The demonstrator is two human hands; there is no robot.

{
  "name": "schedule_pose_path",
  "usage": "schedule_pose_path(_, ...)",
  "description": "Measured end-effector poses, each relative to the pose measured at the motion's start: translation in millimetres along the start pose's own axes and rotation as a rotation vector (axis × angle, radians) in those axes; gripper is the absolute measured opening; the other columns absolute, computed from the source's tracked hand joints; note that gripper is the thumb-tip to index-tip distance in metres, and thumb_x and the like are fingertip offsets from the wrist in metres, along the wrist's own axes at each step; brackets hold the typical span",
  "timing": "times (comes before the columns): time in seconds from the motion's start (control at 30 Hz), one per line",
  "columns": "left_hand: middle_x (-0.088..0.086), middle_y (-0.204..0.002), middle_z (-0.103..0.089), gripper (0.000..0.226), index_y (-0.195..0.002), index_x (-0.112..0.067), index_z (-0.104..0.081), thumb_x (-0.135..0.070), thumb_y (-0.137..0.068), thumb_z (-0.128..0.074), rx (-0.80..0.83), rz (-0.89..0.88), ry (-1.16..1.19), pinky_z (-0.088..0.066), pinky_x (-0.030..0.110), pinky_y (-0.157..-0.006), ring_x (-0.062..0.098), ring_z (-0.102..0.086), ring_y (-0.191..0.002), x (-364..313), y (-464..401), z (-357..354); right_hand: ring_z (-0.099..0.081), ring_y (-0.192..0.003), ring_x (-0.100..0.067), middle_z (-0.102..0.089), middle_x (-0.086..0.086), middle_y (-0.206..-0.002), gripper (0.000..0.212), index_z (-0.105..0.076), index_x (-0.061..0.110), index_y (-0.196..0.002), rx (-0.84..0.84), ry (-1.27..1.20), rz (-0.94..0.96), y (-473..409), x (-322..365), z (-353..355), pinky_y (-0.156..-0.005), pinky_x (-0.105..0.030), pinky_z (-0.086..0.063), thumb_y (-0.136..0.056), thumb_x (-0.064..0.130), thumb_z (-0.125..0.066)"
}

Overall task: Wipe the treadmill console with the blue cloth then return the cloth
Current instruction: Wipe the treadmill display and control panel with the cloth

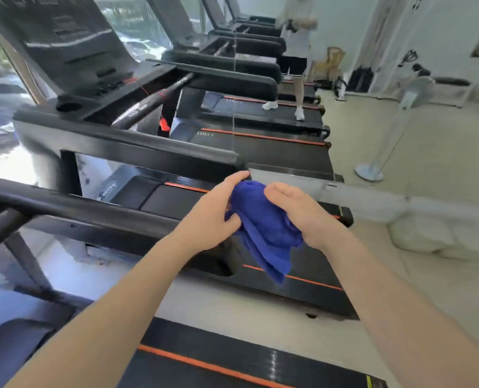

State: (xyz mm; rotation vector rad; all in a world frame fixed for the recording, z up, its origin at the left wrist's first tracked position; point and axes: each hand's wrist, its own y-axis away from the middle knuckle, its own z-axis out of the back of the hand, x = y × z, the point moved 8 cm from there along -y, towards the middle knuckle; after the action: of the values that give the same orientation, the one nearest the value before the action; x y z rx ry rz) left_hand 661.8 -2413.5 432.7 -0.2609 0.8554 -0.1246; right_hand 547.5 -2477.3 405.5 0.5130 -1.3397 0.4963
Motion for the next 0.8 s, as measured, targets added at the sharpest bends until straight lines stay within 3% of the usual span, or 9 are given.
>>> schedule_pose_path(0.07, -0.019, -0.104, -0.057, 0.066, -0.138, -0.025, -0.030, -0.003, -0.082, -0.057, -0.007, 0.081, 0.083, -0.044, 0.006, -0.078, 0.001, -0.060, -0.087, -12, -26, -30, -0.054, -0.087, -0.020, -0.063, -0.006, -0.092, 0.024, -0.063, 0.015, -0.091, 0.008, -0.040, -0.041, -1, -10, 44, -0.082, -0.038, -0.044, -0.099, 0.025, -0.042)
schedule_pose_path(0.17, -0.020, -0.104, -0.062, 0.046, -0.124, -0.028, -0.046, -0.010, -0.083, -0.059, -0.028, 0.177, 0.114, -0.043, 0.007, -0.084, -0.008, -0.058, -0.093, -19, -60, -63, -0.058, -0.087, -0.017, -0.065, -0.005, -0.093, 0.025, -0.061, 0.012, -0.096, 0.078, -0.134, -0.090, -10, -21, 89, -0.086, -0.035, -0.047, -0.100, 0.025, -0.040)
schedule_pose_path(0.27, -0.016, -0.087, -0.067, 0.015, -0.093, -0.027, -0.061, -0.015, -0.083, -0.059, -0.041, 0.323, 0.115, -0.046, 0.011, -0.070, -0.004, -0.061, -0.079, -7, -84, -79, -0.056, -0.075, -0.014, -0.062, 0.001, -0.079, 0.022, -0.058, 0.017, -0.081, 0.140, -0.119, -0.075, -34, -26, 116, -0.073, -0.028, -0.046, -0.098, 0.020, -0.045)
schedule_pose_path(0.37, -0.015, -0.059, -0.055, 0.017, -0.068, -0.023, -0.052, -0.016, -0.082, -0.057, -0.059, 0.418, 0.039, -0.037, 0.016, -0.054, 0.004, -0.049, -0.057, 11, -104, -83, -0.054, -0.064, -0.010, -0.059, -0.001, -0.074, 0.013, -0.053, 0.013, -0.081, 0.278, 0.006, -0.028, -62, -27, 121, -0.058, -0.018, -0.043, -0.093, 0.019, -0.054)
schedule_pose_path(0.47, -0.002, -0.065, -0.049, 0.008, -0.077, -0.010, -0.052, -0.015, -0.081, -0.055, -0.083, 0.495, 0.021, -0.034, 0.024, -0.055, 0.014, -0.043, -0.061, 34, -134, -78, -0.058, -0.079, -0.014, -0.062, -0.002, -0.090, 0.025, -0.054, 0.014, -0.095, 0.382, 0.228, 0.055, -98, -26, 119, -0.072, -0.029, -0.047, -0.082, 0.032, -0.064)
schedule_pose_path(0.6, 0.009, -0.079, -0.061, 0.008, -0.087, -0.011, -0.057, -0.010, -0.083, -0.050, -0.207, 0.602, 0.163, -0.044, 0.031, -0.062, 0.019, -0.053, -0.070, 62, -179, -65, -0.061, -0.098, -0.016, -0.061, 0.005, -0.111, 0.060, -0.044, 0.026, -0.121, 0.376, 0.467, 0.128, -149, -23, 122, -0.085, -0.037, -0.051, -0.072, 0.042, -0.075)
schedule_pose_path(0.7, 0.015, -0.095, -0.067, 0.018, -0.094, -0.014, -0.059, -0.008, -0.084, -0.046, -0.265, 0.636, 0.251, -0.051, 0.043, -0.078, 0.028, -0.063, -0.087, 80, -213, -55, -0.059, -0.095, -0.015, -0.058, 0.006, -0.113, 0.063, -0.038, 0.027, -0.129, 0.389, 0.568, 0.182, -186, -12, 123, -0.079, -0.028, -0.050, -0.077, 0.035, -0.073)
schedule_pose_path(0.8, 0.013, -0.093, -0.067, 0.019, -0.090, -0.016, -0.061, -0.006, -0.087, -0.045, -0.302, 0.658, 0.272, -0.052, 0.040, -0.074, 0.024, -0.061, -0.082, 98, -248, -46, -0.057, -0.088, -0.008, -0.059, 0.011, -0.104, 0.044, -0.047, 0.028, -0.120, 0.403, 0.503, 0.184, -232, -12, 135, -0.067, -0.010, -0.044, -0.082, 0.028, -0.070)
